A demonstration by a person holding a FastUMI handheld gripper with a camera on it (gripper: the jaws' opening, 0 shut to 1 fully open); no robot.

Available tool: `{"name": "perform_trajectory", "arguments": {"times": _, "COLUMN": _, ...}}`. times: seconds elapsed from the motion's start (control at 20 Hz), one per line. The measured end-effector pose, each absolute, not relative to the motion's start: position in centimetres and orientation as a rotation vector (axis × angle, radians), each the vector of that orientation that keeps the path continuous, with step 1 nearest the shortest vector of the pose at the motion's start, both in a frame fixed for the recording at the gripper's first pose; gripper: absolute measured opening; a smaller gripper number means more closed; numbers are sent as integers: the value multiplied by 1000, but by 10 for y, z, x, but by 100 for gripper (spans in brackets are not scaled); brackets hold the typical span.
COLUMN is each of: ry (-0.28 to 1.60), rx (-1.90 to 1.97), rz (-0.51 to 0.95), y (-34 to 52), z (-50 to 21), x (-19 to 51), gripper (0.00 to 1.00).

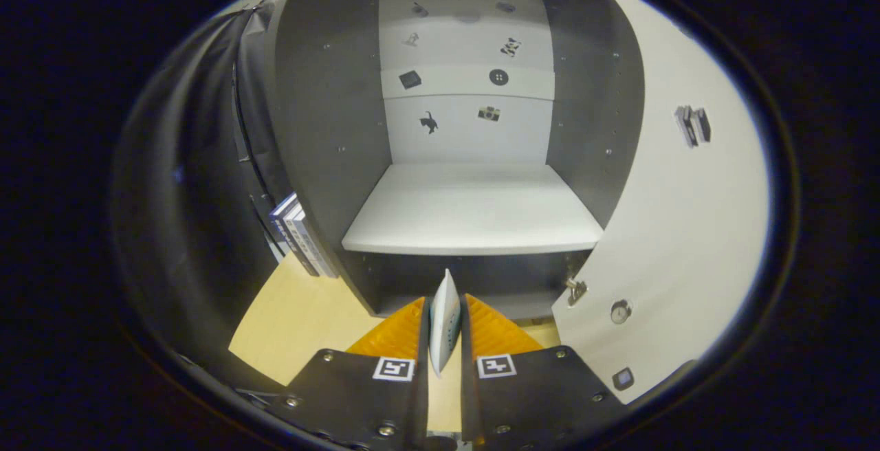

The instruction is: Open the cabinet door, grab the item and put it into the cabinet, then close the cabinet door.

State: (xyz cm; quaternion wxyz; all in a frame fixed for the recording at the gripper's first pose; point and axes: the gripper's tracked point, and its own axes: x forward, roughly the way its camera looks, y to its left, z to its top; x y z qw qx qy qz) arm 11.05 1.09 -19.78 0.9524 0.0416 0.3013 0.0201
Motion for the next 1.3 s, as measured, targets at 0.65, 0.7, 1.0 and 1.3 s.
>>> {"name": "perform_trajectory", "arguments": {"times": 0.65, "ry": 736, "rx": 94, "rz": 62, "y": 13, "z": -190, "x": 227, "gripper": 19}}
{"name": "perform_trajectory", "arguments": {"times": 0.7, "ry": 748, "rx": 103, "rz": 63, "y": 12, "z": -192, "x": 231, "gripper": 19}}
{"name": "perform_trajectory", "arguments": {"times": 1.0, "ry": 821, "rx": 139, "rz": 47, "y": 6, "z": -202, "x": 247, "gripper": 19}}
{"name": "perform_trajectory", "arguments": {"times": 1.3, "ry": 821, "rx": 174, "rz": 37, "y": 6, "z": -201, "x": 256, "gripper": 32}}
